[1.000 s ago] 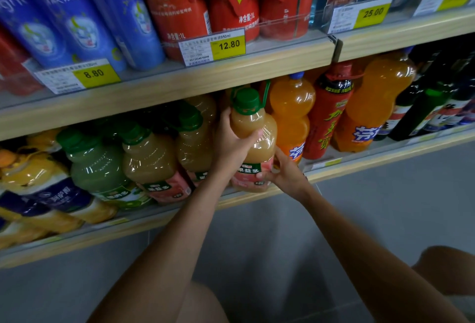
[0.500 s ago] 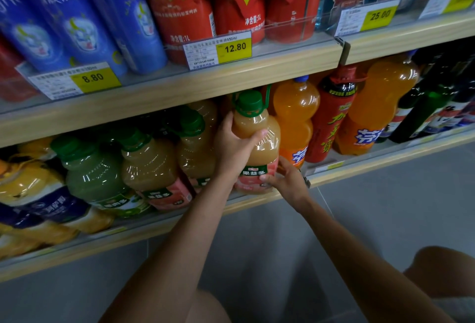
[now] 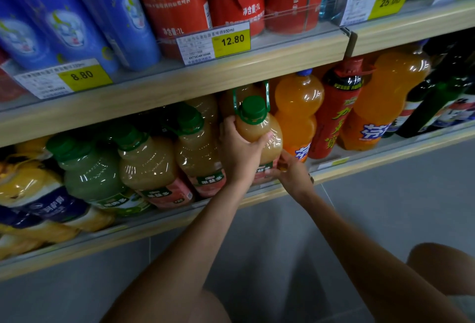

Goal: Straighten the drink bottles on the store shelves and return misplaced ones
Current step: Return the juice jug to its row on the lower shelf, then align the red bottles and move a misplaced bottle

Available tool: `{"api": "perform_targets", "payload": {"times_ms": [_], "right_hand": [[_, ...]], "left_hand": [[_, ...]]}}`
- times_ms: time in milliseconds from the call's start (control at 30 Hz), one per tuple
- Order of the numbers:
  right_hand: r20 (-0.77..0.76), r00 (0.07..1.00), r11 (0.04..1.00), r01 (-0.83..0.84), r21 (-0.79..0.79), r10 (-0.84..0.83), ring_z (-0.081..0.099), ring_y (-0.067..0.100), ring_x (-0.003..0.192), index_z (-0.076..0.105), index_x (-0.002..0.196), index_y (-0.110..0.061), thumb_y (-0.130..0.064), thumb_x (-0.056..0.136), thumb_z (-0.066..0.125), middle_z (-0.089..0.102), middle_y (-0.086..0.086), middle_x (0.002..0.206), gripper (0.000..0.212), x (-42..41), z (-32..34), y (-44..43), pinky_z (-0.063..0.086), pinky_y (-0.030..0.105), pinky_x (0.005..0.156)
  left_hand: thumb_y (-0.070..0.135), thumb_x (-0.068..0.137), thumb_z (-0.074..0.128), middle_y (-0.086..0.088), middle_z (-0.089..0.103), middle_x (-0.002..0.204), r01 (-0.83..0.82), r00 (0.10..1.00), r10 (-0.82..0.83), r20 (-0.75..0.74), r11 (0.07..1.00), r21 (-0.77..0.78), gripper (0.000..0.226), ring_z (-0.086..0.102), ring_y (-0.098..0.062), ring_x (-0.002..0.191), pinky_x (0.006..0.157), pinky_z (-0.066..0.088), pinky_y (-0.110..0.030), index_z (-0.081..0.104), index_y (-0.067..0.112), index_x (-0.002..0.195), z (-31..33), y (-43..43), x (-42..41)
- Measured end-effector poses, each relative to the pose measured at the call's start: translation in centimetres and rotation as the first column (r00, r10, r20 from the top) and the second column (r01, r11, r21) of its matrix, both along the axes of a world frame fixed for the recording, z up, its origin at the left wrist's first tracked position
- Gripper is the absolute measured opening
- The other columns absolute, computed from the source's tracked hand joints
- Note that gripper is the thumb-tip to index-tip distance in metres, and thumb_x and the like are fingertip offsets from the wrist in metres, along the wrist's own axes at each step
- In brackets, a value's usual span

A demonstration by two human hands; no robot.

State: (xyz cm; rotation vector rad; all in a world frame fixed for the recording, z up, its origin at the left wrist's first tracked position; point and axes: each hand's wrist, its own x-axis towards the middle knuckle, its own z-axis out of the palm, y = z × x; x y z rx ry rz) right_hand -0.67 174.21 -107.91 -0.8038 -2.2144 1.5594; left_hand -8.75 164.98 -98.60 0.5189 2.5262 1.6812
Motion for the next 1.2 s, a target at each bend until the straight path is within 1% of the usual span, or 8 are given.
{"api": "perform_targets", "payload": {"times_ms": [133, 300, 433, 533, 633, 833, 1033, 1200], "right_hand": [[0.126, 0.992, 0.984, -0.023, 0.174, 0.0, 0.056, 0.017, 0.08, 0.058, 0.111, -0.011, -0.012, 0.078, 0.072, 0.064, 0.001, 0.088, 0.036, -0.2, 0.1, 0.1, 0.036, 0.015, 0.059], [0.323, 0.946, 0.94, -0.076, 0.333, -0.038, 0.06, 0.037, 0.094, 0.05, 0.117, -0.011, -0.029, 0.087, 0.061, 0.066, 0.017, 0.103, 0.036, -0.1, 0.7, 0.1, 0.045, 0.036, 0.073], [0.406, 0.909, 0.812, -0.167, 0.56, -0.092, 0.062, 0.036, 0.095, 0.053, 0.113, -0.012, -0.04, 0.093, 0.046, 0.067, 0.015, 0.104, 0.035, 0.8, 0.8, 0.1, 0.047, 0.038, 0.076], [0.463, 0.882, 0.732, -0.26, 0.63, -0.086, 0.059, 0.034, 0.103, 0.049, 0.126, -0.016, -0.041, 0.092, 0.044, 0.065, 0.013, 0.111, 0.043, 1.9, 1.3, 0.6, 0.046, 0.039, 0.084], [0.482, 0.873, 0.678, -0.309, 0.667, -0.075, 0.056, 0.033, 0.109, 0.045, 0.135, -0.023, -0.042, 0.091, 0.045, 0.063, 0.01, 0.115, 0.048, 3.5, 2.0, 1.2, 0.044, 0.037, 0.088], [0.508, 0.857, 0.618, -0.354, 0.702, -0.086, 0.055, 0.03, 0.109, 0.053, 0.121, -0.016, -0.047, 0.089, 0.05, 0.063, 0.009, 0.114, 0.045, 7.1, 4.2, 3.7, 0.043, 0.037, 0.088], [0.482, 0.867, 0.648, -0.296, 0.702, -0.127, 0.056, 0.029, 0.108, 0.056, 0.114, -0.014, -0.045, 0.089, 0.049, 0.064, 0.01, 0.111, 0.041, 11.4, 6.6, 8.3, 0.041, 0.036, 0.09], [0.432, 0.888, 0.658, -0.232, 0.717, -0.157, 0.054, 0.032, 0.111, 0.054, 0.123, -0.014, -0.047, 0.09, 0.046, 0.063, 0.011, 0.114, 0.047, 13.2, 8.2, 10.8, 0.041, 0.038, 0.091]], "left_hand": [[0.032, 0.069, 0.08, -0.006, 0.05, 0.133, 0.005, 1.0, -0.003, 0.03, 0.997, -0.081, 0.075, 0.043, -0.027, 0.123, 0.1, 0.041, -0.046, 0.044, 0.013, 0.132, -0.3, 0.1, -0.2], [0.036, 0.077, 0.071, -0.009, 0.038, 0.14, 0.033, 0.998, -0.045, -0.036, 0.958, -0.286, 0.075, 0.033, -0.028, 0.13, 0.105, 0.036, -0.043, 0.035, 0.012, 0.138, -0.3, -0.2, 0.3], [0.038, 0.077, 0.07, -0.013, 0.034, 0.137, -0.02, 0.961, -0.141, -0.238, 0.824, -0.566, 0.074, 0.033, -0.03, 0.126, 0.101, 0.033, -0.039, 0.033, 0.007, 0.134, -0.9, -2.0, 1.6], [0.036, 0.078, 0.069, -0.013, 0.037, 0.134, -0.056, 0.927, -0.219, -0.304, 0.722, -0.689, 0.072, 0.034, -0.029, 0.124, 0.097, 0.036, -0.039, 0.033, 0.008, 0.133, -1.1, -3.6, 1.8], [0.04, 0.08, 0.067, -0.012, 0.042, 0.129, -0.076, 0.912, -0.273, -0.306, 0.62, -0.781, 0.065, 0.038, -0.029, 0.12, 0.094, 0.037, -0.04, 0.035, 0.008, 0.127, -1.4, -4.4, 2.7], [0.05, 0.086, 0.053, -0.009, 0.048, 0.13, -0.074, 0.87, -0.424, -0.252, 0.391, -0.917, 0.053, 0.041, -0.028, 0.122, 0.094, 0.036, -0.042, 0.044, 0.013, 0.123, -0.7, -3.9, 4.7], [0.049, 0.087, 0.052, -0.006, 0.055, 0.126, -0.04, 0.769, -0.542, -0.34, 0.49, -0.871, 0.048, 0.047, -0.026, 0.119, 0.094, 0.037, -0.04, 0.048, 0.015, 0.121, 1.5, 0.1, 7.5], [0.046, 0.085, 0.057, -0.008, 0.051, 0.13, -0.033, 0.684, -0.591, -0.428, 0.56, -0.828, 0.058, 0.046, -0.029, 0.119, 0.093, 0.038, -0.043, 0.043, 0.013, 0.131, 4.8, 6.4, 9.3]]}}
